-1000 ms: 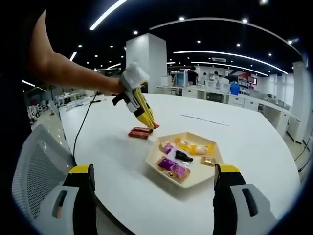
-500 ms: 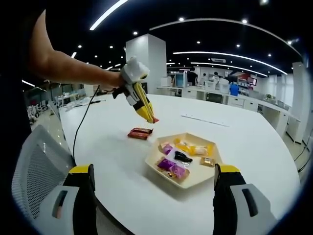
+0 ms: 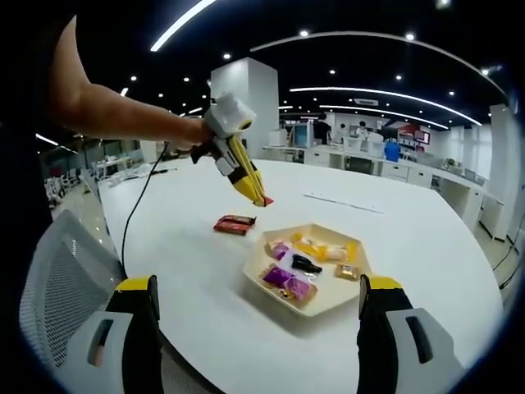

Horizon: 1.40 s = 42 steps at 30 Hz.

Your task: Place the target food into the container with the food tongs after gripping and lifting it, then release it inside without dropping or visibly crushing the food.

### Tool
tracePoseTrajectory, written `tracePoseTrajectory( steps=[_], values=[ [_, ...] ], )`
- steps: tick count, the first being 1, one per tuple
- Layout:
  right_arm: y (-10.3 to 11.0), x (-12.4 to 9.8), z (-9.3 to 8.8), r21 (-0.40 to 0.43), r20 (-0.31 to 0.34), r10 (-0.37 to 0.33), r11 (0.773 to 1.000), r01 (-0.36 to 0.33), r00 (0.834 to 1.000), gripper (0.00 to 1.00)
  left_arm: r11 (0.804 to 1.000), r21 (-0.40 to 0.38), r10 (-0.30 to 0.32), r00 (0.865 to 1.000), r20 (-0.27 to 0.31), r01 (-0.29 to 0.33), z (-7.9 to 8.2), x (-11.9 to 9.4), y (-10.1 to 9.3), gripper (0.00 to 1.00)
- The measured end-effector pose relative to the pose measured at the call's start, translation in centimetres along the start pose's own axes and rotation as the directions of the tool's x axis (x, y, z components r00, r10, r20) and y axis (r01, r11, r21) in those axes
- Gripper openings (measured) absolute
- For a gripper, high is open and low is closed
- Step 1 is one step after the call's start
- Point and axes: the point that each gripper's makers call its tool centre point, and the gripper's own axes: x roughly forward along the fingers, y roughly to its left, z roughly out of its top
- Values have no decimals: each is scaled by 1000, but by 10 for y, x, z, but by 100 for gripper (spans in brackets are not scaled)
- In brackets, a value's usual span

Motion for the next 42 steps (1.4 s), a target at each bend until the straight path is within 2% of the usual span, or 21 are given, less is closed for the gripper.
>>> tracePoseTrajectory(
  steps=[10,21,29,42],
  values=[
    [-1,0,1,2,3,-4,1000,4,1000,100,999,37,-38,999,7,38,24,12,-17,16],
    [1,0,1,-9,5,1,1000,-1,1000,100,993,83,-85,996,15,83,56,34,-40,16],
    [-2,-1,4,-4,22,-11,1000,11,1000,100,988,113,-112,993,30,108,85,50,-58,16],
    [-1,-2,6,-10,28,-11,1000,12,1000,100,979,146,-149,988,32,143,116,68,-79,16]
  ],
)
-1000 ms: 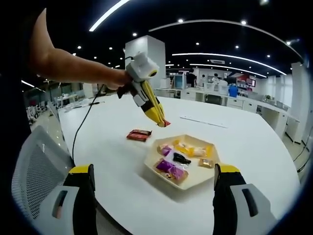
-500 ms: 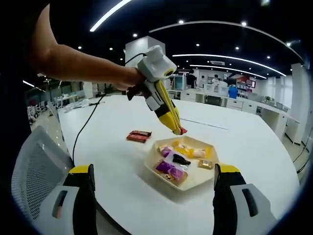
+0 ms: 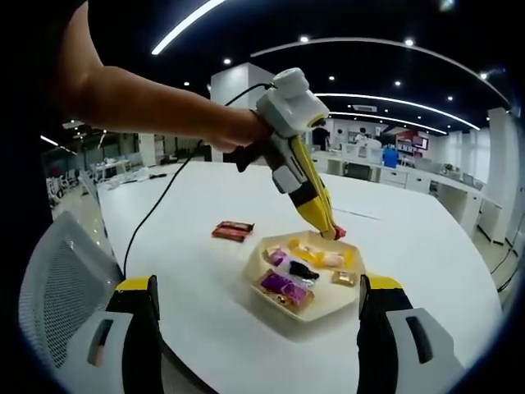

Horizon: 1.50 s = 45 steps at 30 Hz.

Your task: Place the target food into the container with the food tongs after gripping and lifting it, then release it inside without dropping or visibly crushing the food.

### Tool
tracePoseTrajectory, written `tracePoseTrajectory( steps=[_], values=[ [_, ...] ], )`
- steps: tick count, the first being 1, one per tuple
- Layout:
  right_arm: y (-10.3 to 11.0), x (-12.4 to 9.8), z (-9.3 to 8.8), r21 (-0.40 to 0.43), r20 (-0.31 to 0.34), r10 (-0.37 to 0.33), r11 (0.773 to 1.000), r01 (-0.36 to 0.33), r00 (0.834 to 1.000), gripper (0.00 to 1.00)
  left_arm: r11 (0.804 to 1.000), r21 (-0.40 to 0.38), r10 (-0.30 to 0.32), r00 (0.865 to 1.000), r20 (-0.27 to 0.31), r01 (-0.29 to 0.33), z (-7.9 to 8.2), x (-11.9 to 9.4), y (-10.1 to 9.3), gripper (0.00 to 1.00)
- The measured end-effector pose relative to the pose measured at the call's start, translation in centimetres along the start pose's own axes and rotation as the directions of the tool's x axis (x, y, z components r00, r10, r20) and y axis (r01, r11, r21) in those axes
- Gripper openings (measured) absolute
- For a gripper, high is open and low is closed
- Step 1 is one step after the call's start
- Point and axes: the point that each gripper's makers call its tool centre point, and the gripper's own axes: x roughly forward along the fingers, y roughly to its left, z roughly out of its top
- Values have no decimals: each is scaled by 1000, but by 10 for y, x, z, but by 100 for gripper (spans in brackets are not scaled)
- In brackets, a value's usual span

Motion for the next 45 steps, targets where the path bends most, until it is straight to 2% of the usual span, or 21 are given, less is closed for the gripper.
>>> tracePoseTrajectory(
  steps=[8,11,13,15,26,32,36,45],
  values=[
    [1,0,0,-1,-2,2,1000,-2,1000,100,1000,9,-6,1000,5,6,7,3,-2,17],
    [0,0,0,-1,-3,1,1000,-1,1000,100,999,34,-39,999,24,38,10,3,-8,21],
    [0,0,-1,-2,-3,-1,1000,0,1000,100,992,127,-20,999,36,16,10,4,-6,22],
    [0,0,-1,0,-5,1,1000,-1,1000,100,996,86,-32,999,29,29,7,4,-9,22],
    [1,1,-3,-3,-14,3,1000,-3,1000,100,997,78,-6,996,85,-1,8,-7,-2,24],
    [2,1,-3,-4,-18,7,1000,-8,1000,100,997,63,31,993,114,-38,-5,-22,10,24],
    [2,1,-4,-3,-21,10,1000,-10,1000,100,997,47,51,992,114,-56,-17,-32,14,24],
    [4,2,-6,-5,-31,19,1000,-20,999,100,992,-13,128,984,121,-127,-53,-59,30,25]
  ],
)
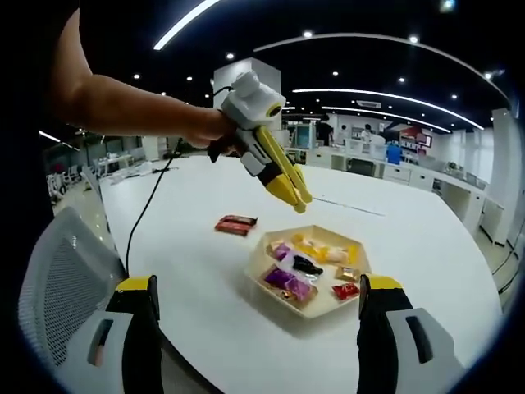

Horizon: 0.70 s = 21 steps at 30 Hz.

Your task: Place the target food into the container with the food tongs after gripping and lifting it, then release it inside without dropping or visibly crushing the food.

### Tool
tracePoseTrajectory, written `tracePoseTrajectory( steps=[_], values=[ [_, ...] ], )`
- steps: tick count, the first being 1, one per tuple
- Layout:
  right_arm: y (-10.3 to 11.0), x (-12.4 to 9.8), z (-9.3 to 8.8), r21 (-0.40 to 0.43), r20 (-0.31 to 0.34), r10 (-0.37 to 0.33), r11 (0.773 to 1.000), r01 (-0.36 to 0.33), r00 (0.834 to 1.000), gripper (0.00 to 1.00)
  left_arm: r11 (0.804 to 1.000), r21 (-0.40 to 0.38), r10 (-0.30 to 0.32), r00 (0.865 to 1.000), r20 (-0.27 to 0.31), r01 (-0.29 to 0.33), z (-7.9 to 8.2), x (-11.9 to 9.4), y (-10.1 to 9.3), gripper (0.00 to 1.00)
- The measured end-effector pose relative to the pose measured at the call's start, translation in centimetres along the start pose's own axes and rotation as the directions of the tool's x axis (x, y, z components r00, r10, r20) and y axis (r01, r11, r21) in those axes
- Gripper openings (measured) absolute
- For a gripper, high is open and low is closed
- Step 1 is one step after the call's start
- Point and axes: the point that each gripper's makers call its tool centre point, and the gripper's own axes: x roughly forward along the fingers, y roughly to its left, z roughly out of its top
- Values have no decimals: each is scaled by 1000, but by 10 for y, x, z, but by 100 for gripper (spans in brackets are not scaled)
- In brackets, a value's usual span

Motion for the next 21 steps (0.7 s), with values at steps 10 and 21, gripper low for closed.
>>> tracePoseTrajectory(
  steps=[10,21],
  values=[
    [2,1,-2,-2,-12,8,1000,-8,1000,100,994,-64,90,996,13,-89,-35,-41,17,25],
    [3,1,-4,-2,-24,13,1000,-13,1000,100,978,-128,165,986,-4,-164,-81,-74,24,25]
  ],
)
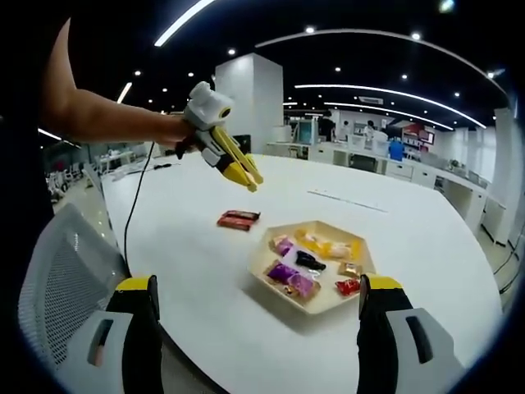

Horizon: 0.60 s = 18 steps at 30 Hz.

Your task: Place the target food into the container with the food tongs after gripping and lifting it, then release it inside without dropping or visibly crushing the food.

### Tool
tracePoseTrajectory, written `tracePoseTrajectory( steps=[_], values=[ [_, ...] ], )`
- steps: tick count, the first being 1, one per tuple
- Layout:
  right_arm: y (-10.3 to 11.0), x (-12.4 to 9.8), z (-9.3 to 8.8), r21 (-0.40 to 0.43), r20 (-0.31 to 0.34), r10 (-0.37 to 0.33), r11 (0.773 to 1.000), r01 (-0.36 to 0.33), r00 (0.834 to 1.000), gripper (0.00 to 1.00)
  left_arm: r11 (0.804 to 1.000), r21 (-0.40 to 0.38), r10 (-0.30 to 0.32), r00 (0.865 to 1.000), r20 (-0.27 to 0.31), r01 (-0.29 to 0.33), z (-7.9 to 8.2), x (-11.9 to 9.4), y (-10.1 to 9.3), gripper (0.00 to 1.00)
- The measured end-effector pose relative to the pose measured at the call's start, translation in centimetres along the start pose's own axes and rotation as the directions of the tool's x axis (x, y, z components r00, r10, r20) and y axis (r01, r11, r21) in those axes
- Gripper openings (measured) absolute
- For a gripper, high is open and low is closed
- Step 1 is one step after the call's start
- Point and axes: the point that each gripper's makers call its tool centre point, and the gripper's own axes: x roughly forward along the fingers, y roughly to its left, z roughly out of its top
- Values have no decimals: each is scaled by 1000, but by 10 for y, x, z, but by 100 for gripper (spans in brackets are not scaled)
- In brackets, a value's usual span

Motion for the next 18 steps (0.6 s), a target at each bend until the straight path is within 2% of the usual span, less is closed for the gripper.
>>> tracePoseTrajectory(
  steps=[5,9,18],
  values=[
    [1,0,-1,2,-5,3,1000,-3,1000,100,999,-21,24,1000,-1,-24,-16,-11,2,26],
    [1,1,-1,3,-8,5,1000,-5,1000,100,997,-31,72,997,4,-72,-28,-19,6,26],
    [4,2,-3,-3,-17,18,1000,-18,1000,100,996,-48,80,997,23,-79,-53,-34,-2,26]
  ],
)
